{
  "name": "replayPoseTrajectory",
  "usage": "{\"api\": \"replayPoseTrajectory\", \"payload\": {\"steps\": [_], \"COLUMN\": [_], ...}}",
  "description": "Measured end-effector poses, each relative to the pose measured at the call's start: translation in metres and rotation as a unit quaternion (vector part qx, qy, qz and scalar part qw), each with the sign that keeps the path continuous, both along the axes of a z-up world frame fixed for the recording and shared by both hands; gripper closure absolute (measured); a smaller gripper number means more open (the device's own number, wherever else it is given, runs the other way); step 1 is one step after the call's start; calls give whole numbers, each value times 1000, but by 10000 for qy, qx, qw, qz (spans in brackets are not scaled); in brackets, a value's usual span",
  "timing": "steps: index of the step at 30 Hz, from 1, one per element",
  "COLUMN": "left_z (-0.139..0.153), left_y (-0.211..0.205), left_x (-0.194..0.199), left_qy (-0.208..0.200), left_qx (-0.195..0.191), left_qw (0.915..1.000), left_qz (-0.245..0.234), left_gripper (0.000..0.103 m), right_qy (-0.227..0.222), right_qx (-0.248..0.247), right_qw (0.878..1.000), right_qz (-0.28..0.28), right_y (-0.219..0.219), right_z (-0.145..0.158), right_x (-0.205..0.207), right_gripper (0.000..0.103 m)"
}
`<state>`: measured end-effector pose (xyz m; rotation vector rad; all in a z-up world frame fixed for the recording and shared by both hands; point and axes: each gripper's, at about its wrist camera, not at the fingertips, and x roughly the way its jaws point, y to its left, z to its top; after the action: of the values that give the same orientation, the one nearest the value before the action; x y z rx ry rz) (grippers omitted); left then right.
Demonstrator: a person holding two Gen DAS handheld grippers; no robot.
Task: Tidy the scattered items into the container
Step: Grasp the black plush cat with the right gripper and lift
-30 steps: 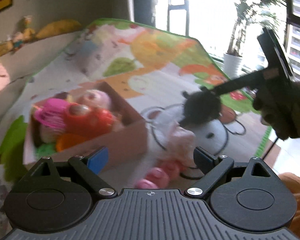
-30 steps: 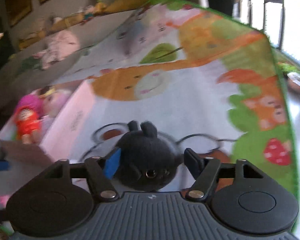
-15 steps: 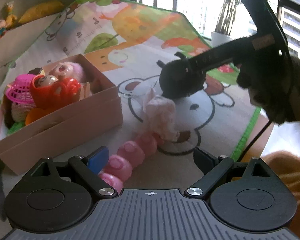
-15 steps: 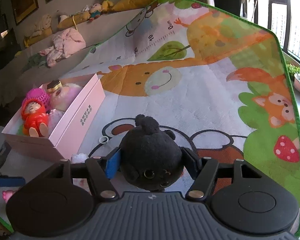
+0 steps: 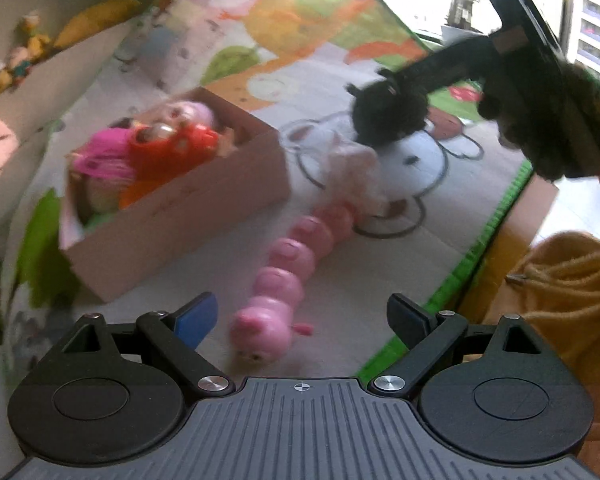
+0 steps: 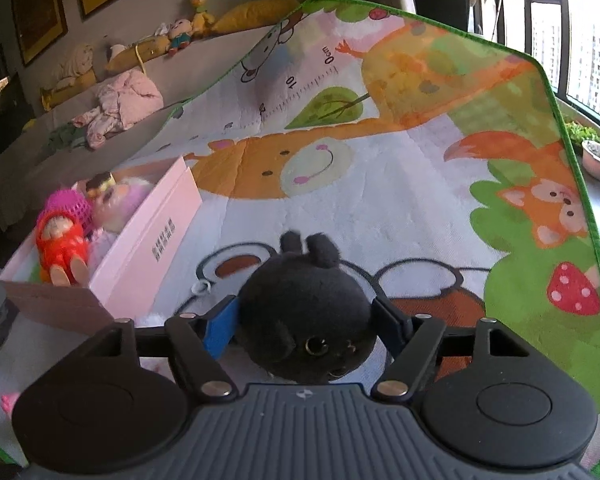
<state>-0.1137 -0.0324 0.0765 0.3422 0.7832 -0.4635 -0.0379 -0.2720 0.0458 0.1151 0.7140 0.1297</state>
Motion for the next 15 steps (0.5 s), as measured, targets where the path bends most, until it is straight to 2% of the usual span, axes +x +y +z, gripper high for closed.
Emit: {"api": "replayPoseTrajectory", "payload": {"steps": [3,6,8,11,15], "left_z": [-4,-12,-11,-10,-16], "left_y": [1,-6,-8,-6,-19], "left_x": [5,19,19,15,26], "left_qy": [132,413,483,358,370], "left_qx": [-90,-244,-123,94,-378], "left_qw": [9999,9988,9988,9993,9985], "left_qz": [-12,60,-32,-106,-124], "left_gripper": [7,7,7,7,7], "right_qy": [82,-29,-67,-82,-262], "right_qx": [75,77,81,183,151], "right_qw": [9999,10000,9999,9998,9995], "right_qz": [19,25,97,26,84], "right_y": [-5,-5,-6,-8,-5], "right_z": [-5,-1,-2,-5,2], "right_x": [-1,-3,-4,-3,-17], "right_gripper": [28,28,28,28,28]}}
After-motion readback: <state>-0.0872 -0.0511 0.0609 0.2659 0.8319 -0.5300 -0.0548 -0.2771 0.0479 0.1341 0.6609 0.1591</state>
